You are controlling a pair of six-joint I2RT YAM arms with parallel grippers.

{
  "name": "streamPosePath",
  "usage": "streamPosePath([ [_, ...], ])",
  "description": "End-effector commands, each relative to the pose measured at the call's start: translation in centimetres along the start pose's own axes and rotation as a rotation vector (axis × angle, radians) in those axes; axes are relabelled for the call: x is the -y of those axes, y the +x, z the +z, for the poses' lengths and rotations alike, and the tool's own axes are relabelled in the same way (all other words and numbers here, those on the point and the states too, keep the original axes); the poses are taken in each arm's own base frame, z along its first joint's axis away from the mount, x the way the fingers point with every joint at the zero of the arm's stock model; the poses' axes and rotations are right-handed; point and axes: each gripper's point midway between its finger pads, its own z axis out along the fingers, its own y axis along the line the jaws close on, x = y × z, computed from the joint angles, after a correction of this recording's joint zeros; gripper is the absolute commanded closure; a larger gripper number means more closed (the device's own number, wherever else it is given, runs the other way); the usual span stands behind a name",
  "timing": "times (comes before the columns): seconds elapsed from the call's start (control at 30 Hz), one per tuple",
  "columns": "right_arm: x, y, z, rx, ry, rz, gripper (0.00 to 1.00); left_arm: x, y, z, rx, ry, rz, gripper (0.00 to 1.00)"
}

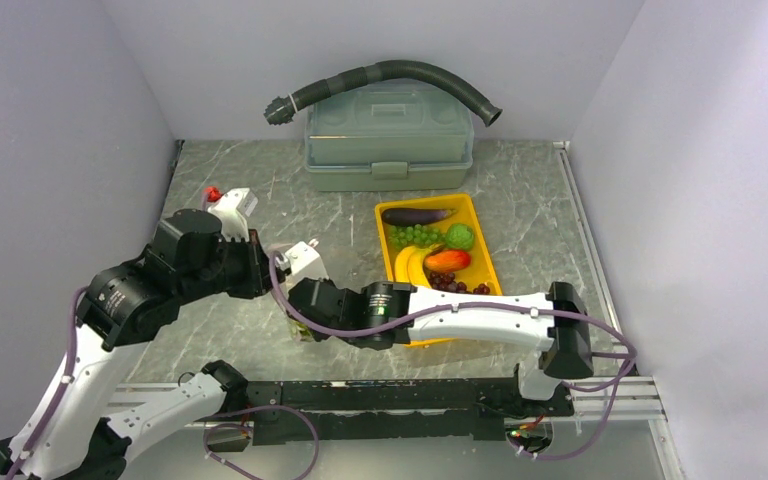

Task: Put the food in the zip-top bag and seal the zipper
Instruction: Adjust the zipper food storage bag at the center of the board.

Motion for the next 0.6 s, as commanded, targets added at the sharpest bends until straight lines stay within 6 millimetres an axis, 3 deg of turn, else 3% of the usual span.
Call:
streamPosePath([
  [0.0, -0.3, -3.4, -3.0, 0.105, -0.057, 0.086, 0.88, 1.9, -2.0, -1.0, 0.08, 0.078, -0.013, 1.0],
  [0.57, 1.1, -9.5, -8.2, 0.291, -0.054, 0.118, 0.74, 1.7, -1.7, -0.5, 0.066, 0.067, -0.024, 1.0],
])
